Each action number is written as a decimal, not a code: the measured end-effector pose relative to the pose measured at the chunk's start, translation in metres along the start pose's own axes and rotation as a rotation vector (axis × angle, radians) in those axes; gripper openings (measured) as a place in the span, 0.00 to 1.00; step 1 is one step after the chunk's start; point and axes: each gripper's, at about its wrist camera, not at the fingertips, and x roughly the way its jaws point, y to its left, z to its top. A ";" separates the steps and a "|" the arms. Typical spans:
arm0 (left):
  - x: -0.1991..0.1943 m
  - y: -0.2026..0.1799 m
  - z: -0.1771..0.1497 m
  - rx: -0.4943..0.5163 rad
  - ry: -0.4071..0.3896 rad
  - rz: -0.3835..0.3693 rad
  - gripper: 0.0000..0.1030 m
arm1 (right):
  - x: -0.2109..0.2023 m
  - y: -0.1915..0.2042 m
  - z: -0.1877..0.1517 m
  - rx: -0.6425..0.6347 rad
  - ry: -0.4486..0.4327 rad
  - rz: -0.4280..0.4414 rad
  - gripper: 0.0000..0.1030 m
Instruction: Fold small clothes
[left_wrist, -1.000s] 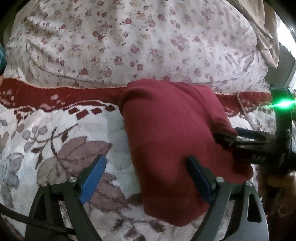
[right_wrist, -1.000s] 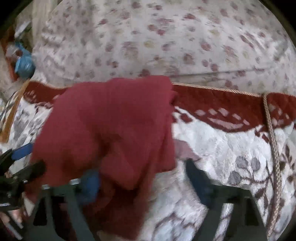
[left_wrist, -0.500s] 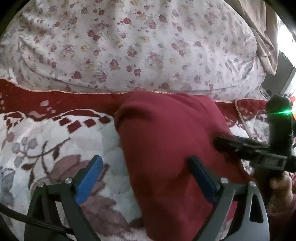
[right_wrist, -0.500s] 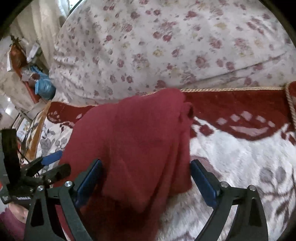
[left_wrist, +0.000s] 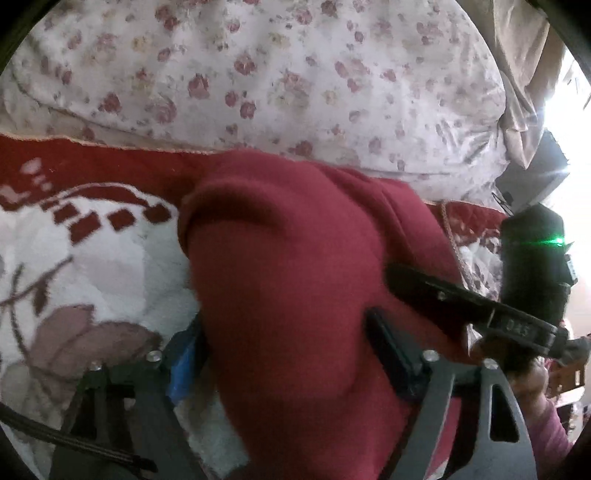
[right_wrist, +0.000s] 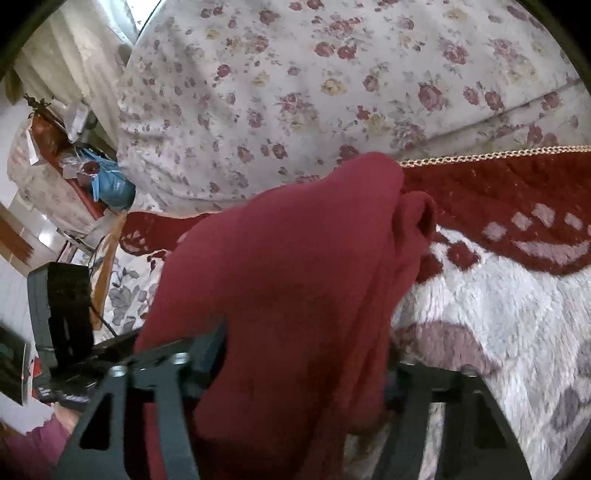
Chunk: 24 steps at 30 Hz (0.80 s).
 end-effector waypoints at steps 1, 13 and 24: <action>-0.005 -0.004 -0.001 0.015 -0.003 -0.001 0.70 | -0.004 0.004 -0.001 0.001 -0.004 -0.003 0.55; -0.107 -0.016 -0.052 0.033 0.073 0.012 0.60 | -0.065 0.087 -0.050 -0.017 0.050 0.068 0.50; -0.099 0.001 -0.101 -0.030 0.023 0.177 0.88 | -0.070 0.098 -0.099 -0.040 0.022 -0.129 0.71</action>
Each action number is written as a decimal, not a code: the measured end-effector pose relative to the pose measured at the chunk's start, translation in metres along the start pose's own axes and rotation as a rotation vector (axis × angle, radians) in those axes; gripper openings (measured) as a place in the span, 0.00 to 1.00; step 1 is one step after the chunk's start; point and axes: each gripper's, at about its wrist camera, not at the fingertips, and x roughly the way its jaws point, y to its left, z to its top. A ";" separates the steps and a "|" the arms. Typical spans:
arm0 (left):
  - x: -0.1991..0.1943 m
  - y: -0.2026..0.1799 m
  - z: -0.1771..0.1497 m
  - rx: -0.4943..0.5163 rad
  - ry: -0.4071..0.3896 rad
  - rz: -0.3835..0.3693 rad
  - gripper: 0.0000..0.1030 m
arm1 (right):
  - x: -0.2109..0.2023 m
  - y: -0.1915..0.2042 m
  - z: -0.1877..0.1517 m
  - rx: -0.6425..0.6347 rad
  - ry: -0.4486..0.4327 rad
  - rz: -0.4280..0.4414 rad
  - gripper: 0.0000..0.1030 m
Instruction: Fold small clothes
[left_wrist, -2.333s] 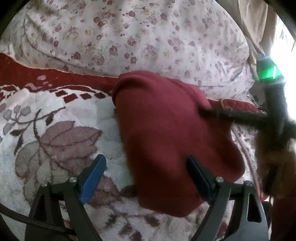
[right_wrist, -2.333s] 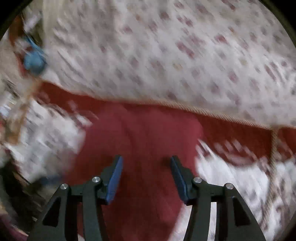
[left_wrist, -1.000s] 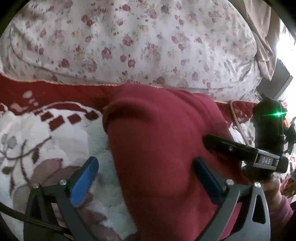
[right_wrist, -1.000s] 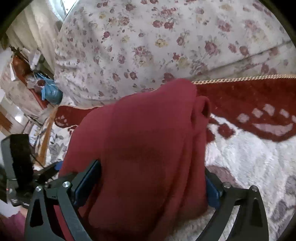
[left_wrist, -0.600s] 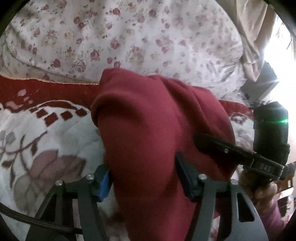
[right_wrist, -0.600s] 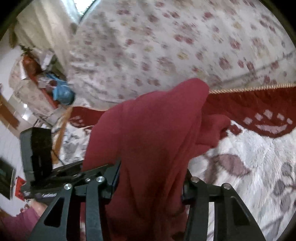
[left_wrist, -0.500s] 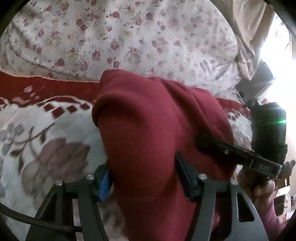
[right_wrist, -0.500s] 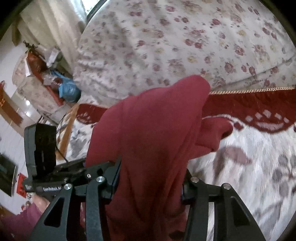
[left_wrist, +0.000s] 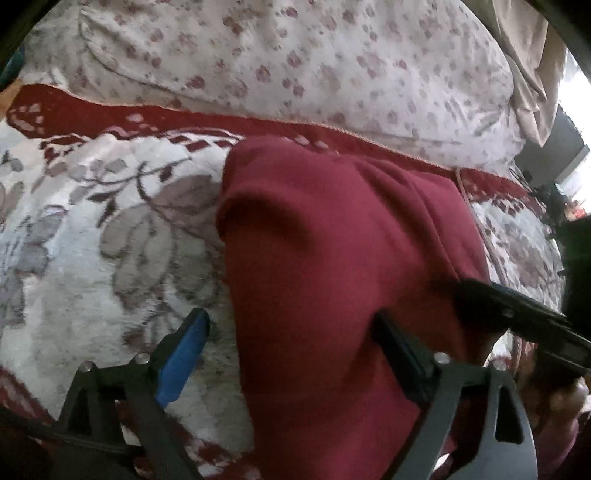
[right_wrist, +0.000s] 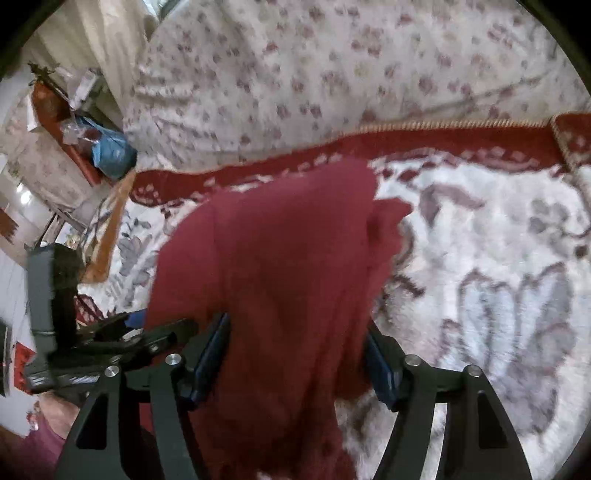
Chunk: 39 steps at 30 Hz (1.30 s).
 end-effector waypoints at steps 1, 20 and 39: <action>-0.001 0.000 0.001 0.002 -0.007 0.012 0.89 | -0.009 0.004 -0.001 -0.019 -0.020 -0.020 0.71; -0.034 0.006 -0.008 0.009 -0.127 0.135 0.90 | 0.002 0.048 -0.025 -0.327 -0.017 -0.063 0.48; -0.099 -0.019 -0.011 0.049 -0.342 0.243 0.90 | -0.055 0.057 -0.019 -0.175 -0.192 -0.128 0.77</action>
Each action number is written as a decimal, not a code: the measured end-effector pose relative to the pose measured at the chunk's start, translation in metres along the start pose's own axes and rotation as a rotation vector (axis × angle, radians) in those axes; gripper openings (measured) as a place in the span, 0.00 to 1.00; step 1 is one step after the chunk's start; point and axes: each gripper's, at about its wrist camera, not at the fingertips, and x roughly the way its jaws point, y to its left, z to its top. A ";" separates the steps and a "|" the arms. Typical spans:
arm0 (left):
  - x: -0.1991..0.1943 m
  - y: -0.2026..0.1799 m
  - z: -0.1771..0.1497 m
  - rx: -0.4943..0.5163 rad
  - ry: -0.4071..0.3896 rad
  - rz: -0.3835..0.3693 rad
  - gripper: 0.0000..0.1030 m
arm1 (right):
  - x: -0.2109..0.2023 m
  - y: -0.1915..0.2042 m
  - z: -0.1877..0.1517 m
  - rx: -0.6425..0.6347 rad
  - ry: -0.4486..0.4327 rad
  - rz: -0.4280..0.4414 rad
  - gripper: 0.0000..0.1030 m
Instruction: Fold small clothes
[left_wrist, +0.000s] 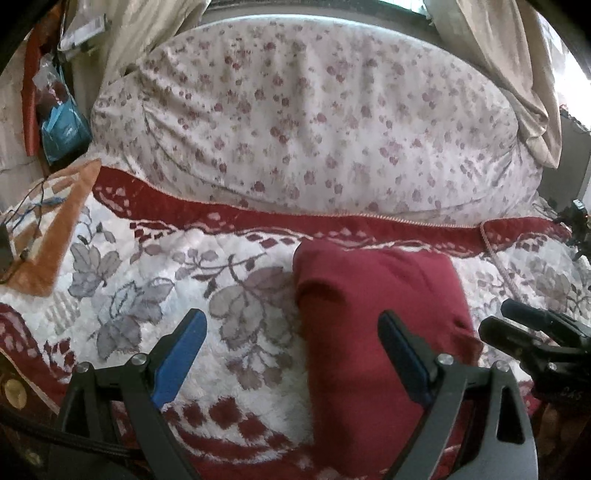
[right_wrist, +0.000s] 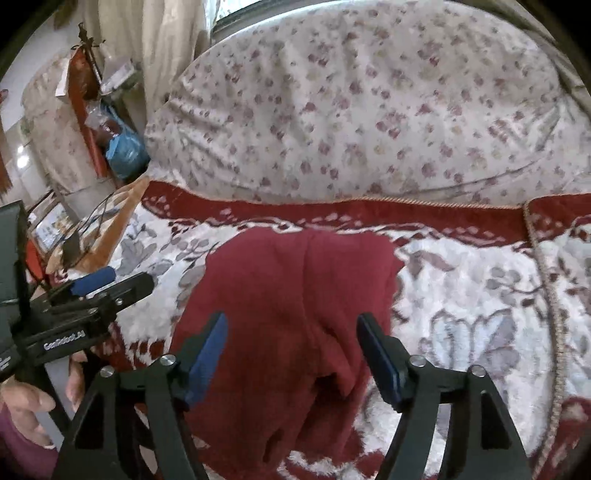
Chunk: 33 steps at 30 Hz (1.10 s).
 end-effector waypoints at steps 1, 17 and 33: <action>-0.003 -0.001 0.000 -0.001 -0.006 0.001 0.90 | -0.003 0.000 0.001 0.002 -0.007 -0.004 0.78; -0.024 -0.008 0.005 -0.008 -0.053 0.024 0.91 | -0.022 0.012 0.009 -0.017 -0.037 -0.105 0.91; -0.020 -0.010 0.001 -0.010 -0.036 0.043 0.91 | -0.014 0.011 0.005 0.003 -0.012 -0.107 0.92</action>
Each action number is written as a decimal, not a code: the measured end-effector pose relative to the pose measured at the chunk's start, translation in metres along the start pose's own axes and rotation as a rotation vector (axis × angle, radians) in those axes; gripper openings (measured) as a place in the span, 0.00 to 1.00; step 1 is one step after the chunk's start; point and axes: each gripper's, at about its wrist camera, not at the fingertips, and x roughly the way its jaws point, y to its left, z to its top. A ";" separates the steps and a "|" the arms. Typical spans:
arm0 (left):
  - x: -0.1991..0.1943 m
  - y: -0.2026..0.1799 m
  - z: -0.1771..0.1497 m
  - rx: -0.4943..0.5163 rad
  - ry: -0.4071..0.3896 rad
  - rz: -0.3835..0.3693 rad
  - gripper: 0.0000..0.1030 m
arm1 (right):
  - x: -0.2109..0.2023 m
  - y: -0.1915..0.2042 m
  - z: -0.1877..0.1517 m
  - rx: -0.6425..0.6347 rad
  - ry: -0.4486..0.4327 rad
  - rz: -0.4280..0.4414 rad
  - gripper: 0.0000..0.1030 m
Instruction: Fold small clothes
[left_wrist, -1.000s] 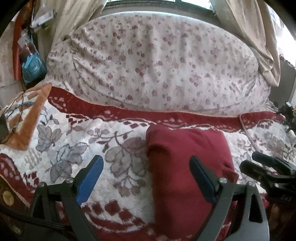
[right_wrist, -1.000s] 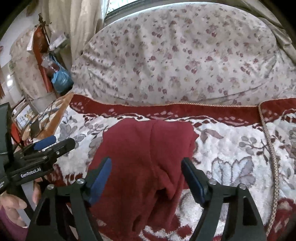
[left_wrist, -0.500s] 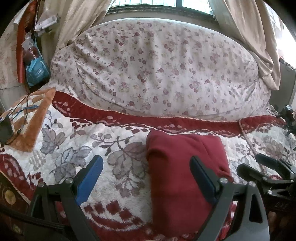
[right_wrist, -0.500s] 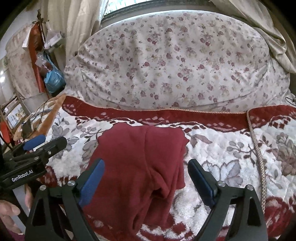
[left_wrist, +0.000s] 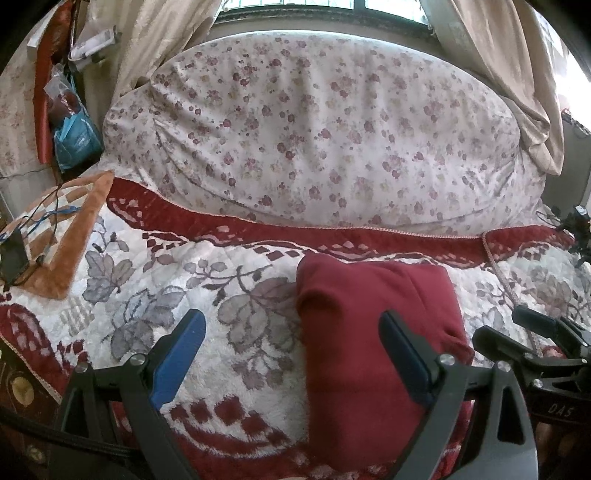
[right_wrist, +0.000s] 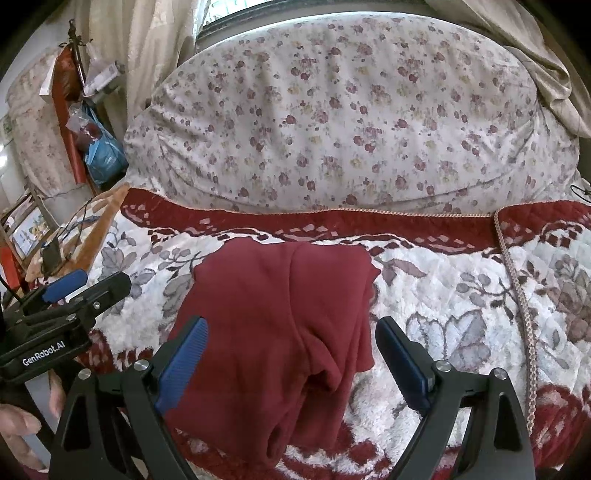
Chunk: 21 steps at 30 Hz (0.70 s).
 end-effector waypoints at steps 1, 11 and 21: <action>0.001 0.001 -0.001 0.002 0.003 0.001 0.91 | 0.001 0.001 0.000 0.000 0.001 -0.001 0.92; 0.003 0.002 -0.001 0.004 0.004 -0.001 0.91 | 0.006 -0.001 -0.003 0.008 0.015 -0.003 0.92; 0.006 0.006 -0.003 0.006 0.009 0.005 0.91 | 0.011 0.002 -0.006 0.005 0.026 -0.004 0.92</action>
